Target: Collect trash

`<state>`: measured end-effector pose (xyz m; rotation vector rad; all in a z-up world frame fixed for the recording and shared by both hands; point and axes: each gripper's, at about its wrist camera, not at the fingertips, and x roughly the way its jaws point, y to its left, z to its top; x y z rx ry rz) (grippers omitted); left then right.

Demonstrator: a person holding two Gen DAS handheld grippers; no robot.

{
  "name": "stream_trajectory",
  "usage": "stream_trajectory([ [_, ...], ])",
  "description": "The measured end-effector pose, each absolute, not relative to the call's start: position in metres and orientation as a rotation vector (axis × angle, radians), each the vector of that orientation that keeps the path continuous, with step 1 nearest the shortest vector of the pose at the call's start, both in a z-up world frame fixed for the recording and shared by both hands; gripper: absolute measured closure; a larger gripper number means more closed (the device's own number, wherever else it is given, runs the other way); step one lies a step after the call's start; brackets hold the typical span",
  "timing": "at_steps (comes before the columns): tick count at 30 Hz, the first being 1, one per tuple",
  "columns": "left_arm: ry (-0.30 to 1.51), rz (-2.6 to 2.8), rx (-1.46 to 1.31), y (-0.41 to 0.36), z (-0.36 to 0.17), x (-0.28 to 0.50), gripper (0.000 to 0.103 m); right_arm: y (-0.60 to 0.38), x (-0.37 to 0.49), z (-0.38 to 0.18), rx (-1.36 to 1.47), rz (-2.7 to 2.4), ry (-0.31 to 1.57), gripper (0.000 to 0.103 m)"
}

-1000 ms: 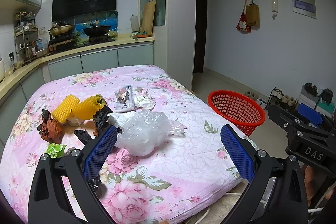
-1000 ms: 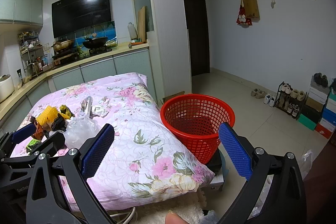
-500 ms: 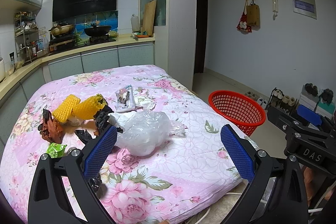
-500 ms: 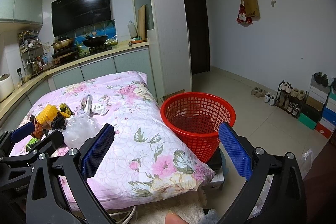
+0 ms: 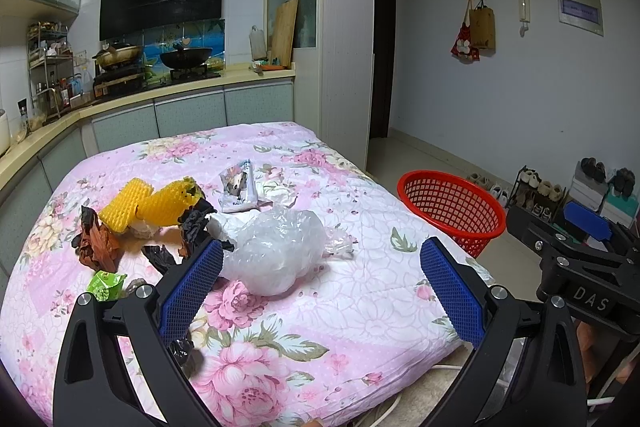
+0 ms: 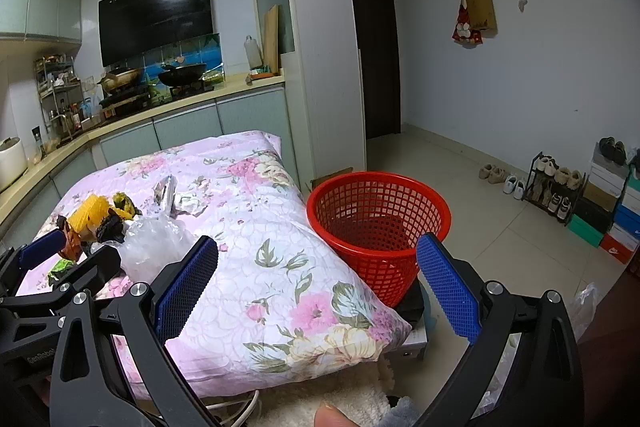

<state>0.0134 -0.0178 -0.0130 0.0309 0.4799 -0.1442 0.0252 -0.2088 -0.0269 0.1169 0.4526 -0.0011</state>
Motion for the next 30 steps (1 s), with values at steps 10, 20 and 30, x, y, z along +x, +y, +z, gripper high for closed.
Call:
stream_trajectory([
  [10, 0.498, -0.134, 0.020, -0.012, -0.020, 0.016, 0.007, -0.206, 0.031, -0.030, 0.110, 0.008, 0.473, 0.007],
  [20, 0.561, -0.008, -0.033, 0.036, -0.025, 0.034, 0.007, -0.192, 0.062, -0.036, 0.108, 0.153, 0.580, 0.007],
  [30, 0.611, 0.254, -0.239, 0.164, -0.019, 0.038, 0.007, -0.161, 0.107, -0.033, 0.146, 0.315, 0.679, 0.007],
])
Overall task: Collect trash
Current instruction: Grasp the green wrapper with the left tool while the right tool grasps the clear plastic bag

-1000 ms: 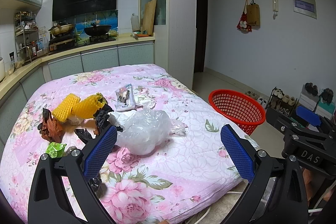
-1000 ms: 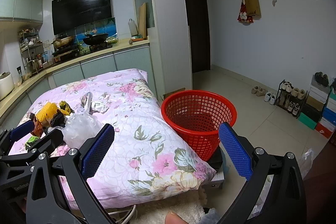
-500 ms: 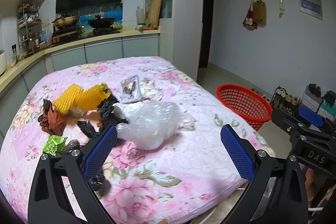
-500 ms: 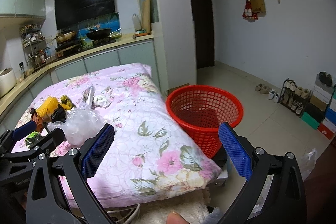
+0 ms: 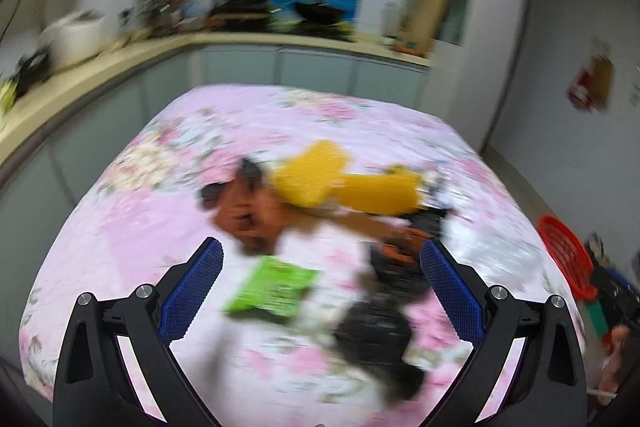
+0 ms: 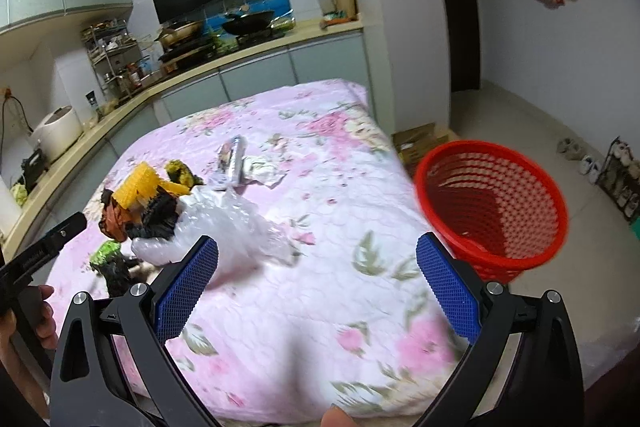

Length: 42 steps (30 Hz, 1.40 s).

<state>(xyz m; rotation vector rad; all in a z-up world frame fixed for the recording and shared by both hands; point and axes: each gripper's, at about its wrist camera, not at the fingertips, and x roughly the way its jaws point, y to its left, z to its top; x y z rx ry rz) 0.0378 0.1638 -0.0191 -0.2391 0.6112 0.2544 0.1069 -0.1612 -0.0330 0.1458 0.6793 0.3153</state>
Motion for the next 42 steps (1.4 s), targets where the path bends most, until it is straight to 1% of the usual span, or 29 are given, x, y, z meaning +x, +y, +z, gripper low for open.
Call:
stream_trajectory([
  [4, 0.673, 0.303, -0.361, 0.209, -0.034, 0.040, 0.008, -0.150, 0.124, -0.041, 0.188, 0.365, 0.748, 0.007],
  [8, 0.716, 0.272, -0.458, 0.225, -0.053, 0.046, 0.008, -0.134, 0.134, -0.047, 0.178, 0.431, 0.772, 0.007],
  [11, 0.751, 0.254, -0.464, 0.225, -0.065, 0.053, 0.008, -0.123, 0.139, -0.048, 0.159, 0.465, 0.774, 0.007],
  [12, 0.758, 0.251, -0.460, 0.224, -0.069, 0.056, 0.012, -0.120, 0.141, -0.049, 0.155, 0.472, 0.775, 0.007],
  [13, 0.766, 0.245, -0.458, 0.224, -0.072, 0.059, 0.019, -0.117, 0.142, -0.050, 0.150, 0.479, 0.775, 0.007],
  [14, 0.775, 0.239, -0.457, 0.223, -0.075, 0.063, 0.023, -0.113, 0.144, -0.051, 0.144, 0.490, 0.779, 0.007],
  [16, 0.790, 0.230, -0.455, 0.220, -0.082, 0.069, 0.037, -0.106, 0.147, -0.055, 0.142, 0.515, 0.794, 0.007],
  [17, 0.789, 0.234, -0.446, 0.221, -0.084, 0.071, 0.040, -0.103, 0.148, -0.057, 0.141, 0.525, 0.801, 0.007],
  [19, 0.784, 0.234, -0.418, 0.219, -0.085, 0.073, 0.056, -0.095, 0.150, -0.060, 0.133, 0.552, 0.811, 0.007],
  [20, 0.785, 0.230, -0.415, 0.219, -0.086, 0.074, 0.060, -0.093, 0.150, -0.060, 0.128, 0.561, 0.810, 0.007],
  [21, 0.785, 0.224, -0.415, 0.219, -0.086, 0.073, 0.069, -0.088, 0.150, -0.061, 0.119, 0.570, 0.806, 0.007],
  [22, 0.787, 0.218, -0.419, 0.220, -0.087, 0.073, 0.072, -0.084, 0.150, -0.062, 0.108, 0.579, 0.805, 0.007],
  [28, 0.772, 0.213, -0.426, 0.220, -0.084, 0.068, 0.075, -0.064, 0.154, -0.066, 0.045, 0.600, 0.788, 0.007],
  [30, 0.763, 0.214, -0.426, 0.220, -0.082, 0.066, 0.076, -0.061, 0.156, -0.066, 0.048, 0.603, 0.789, 0.008],
  [31, 0.760, 0.216, -0.424, 0.220, -0.080, 0.064, 0.076, -0.061, 0.157, -0.065, 0.052, 0.605, 0.790, 0.011],
  [32, 0.756, 0.219, -0.421, 0.220, -0.079, 0.063, 0.076, -0.059, 0.158, -0.063, 0.054, 0.612, 0.792, 0.011],
  [37, 0.742, 0.235, -0.405, 0.218, -0.074, 0.059, 0.077, -0.056, 0.161, -0.057, 0.090, 0.620, 0.797, 0.011],
  [41, 0.738, 0.240, -0.380, 0.215, -0.072, 0.059, 0.077, -0.045, 0.170, -0.064, 0.064, 0.604, 0.831, 0.011],
  [42, 0.737, 0.240, -0.377, 0.214, -0.072, 0.059, 0.077, -0.044, 0.173, -0.067, 0.068, 0.600, 0.846, 0.020],
])
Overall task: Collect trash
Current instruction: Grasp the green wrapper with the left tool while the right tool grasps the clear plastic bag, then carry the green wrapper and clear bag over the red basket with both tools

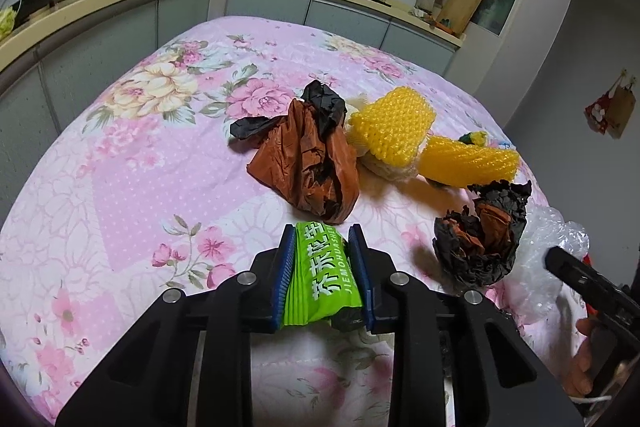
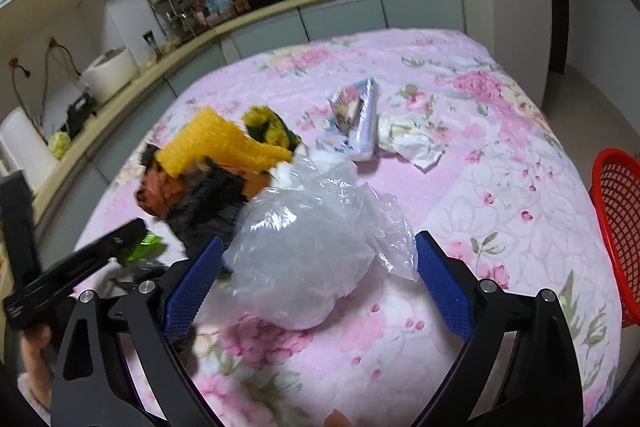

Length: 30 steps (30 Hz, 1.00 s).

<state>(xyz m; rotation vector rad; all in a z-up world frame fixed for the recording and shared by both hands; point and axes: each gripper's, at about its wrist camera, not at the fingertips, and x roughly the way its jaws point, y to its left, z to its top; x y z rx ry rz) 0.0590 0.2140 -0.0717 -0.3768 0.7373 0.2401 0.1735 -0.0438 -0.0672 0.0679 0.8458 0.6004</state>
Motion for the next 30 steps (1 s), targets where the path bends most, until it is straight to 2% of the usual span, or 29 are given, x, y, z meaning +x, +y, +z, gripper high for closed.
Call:
stream_trajectory([
  [1, 0.736, 0.239, -0.376, 0.214, -0.072, 0.058, 0.077, -0.044, 0.174, -0.069, 0.077, 0.606, 0.857, 0.037],
  [3, 0.727, 0.244, -0.371, 0.215, -0.070, 0.056, 0.078, -0.044, 0.177, -0.072, 0.089, 0.628, 0.886, 0.048],
  [6, 0.707, 0.250, -0.368, 0.216, -0.065, 0.053, 0.078, -0.047, 0.171, -0.068, 0.072, 0.623, 0.860, 0.056],
  [10, 0.678, 0.249, -0.353, 0.212, -0.057, 0.050, 0.078, -0.055, 0.160, -0.056, 0.052, 0.614, 0.807, 0.059],
  [30, 0.510, 0.245, -0.175, 0.154, 0.001, 0.051, 0.078, -0.101, 0.144, 0.002, 0.029, 0.512, 0.555, 0.059],
])
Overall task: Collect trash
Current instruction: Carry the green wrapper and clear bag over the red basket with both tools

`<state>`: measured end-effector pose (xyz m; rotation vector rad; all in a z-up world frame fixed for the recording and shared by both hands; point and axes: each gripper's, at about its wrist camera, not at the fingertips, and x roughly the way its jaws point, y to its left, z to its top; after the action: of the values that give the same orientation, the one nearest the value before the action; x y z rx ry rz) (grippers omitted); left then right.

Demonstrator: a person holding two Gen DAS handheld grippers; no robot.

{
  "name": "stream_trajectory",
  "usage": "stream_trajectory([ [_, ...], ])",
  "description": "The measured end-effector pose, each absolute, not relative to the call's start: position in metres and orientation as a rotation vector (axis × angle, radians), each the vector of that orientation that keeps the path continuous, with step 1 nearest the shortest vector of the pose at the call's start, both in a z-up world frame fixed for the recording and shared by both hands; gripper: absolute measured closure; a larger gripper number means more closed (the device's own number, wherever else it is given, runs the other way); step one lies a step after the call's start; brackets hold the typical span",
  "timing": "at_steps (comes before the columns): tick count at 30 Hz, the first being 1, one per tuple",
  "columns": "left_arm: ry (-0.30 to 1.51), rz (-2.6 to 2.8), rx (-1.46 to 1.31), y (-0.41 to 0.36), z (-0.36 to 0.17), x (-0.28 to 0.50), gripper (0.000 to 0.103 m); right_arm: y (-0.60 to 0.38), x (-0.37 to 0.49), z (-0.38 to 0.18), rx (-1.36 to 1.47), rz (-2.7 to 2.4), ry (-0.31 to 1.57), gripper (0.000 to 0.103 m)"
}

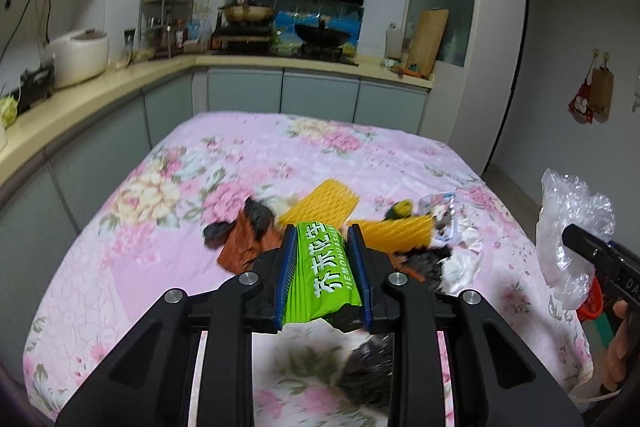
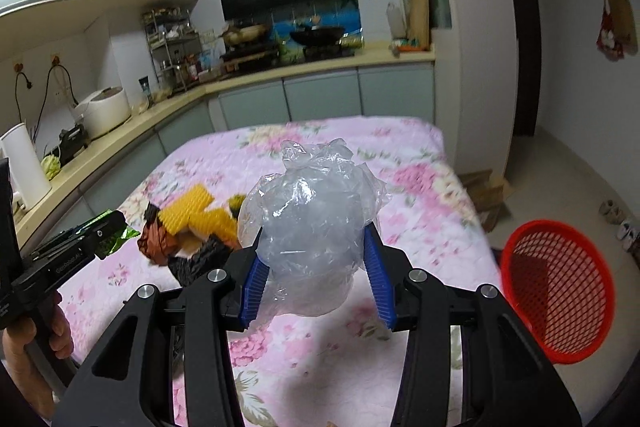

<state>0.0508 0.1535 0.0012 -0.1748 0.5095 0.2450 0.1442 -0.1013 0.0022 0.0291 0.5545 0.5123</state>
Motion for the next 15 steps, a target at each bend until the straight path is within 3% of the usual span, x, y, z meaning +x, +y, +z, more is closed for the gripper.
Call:
stream_trajectory([
  [15, 0.405, 0.112, -0.043, 0.073, 0.036, 0.074, 0.078, -0.153, 0.130, 0.032, 0.038, 0.411, 0.435, 0.059],
])
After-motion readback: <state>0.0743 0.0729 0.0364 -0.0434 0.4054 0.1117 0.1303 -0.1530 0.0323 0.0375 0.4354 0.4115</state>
